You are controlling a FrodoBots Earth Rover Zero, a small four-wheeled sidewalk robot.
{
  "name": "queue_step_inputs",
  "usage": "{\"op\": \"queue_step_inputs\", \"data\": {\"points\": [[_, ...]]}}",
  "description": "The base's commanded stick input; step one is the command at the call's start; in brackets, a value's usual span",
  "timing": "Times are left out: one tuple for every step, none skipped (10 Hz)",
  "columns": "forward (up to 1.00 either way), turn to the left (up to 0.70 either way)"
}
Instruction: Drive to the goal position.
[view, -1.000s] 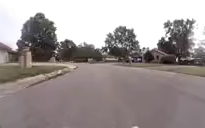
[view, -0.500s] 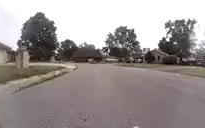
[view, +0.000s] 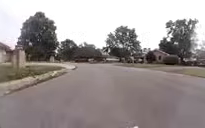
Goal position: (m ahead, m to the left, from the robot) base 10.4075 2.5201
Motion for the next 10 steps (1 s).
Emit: {"op": "queue_step_inputs", "data": {"points": [[0.70,0.00],[0.70,0.00],[0.70,0.00],[0.70,0.00],[0.70,0.00],[0.70,0.00],[0.70,0.00],[0.70,0.00],[0.70,0.00],[0.70,0.00]]}}
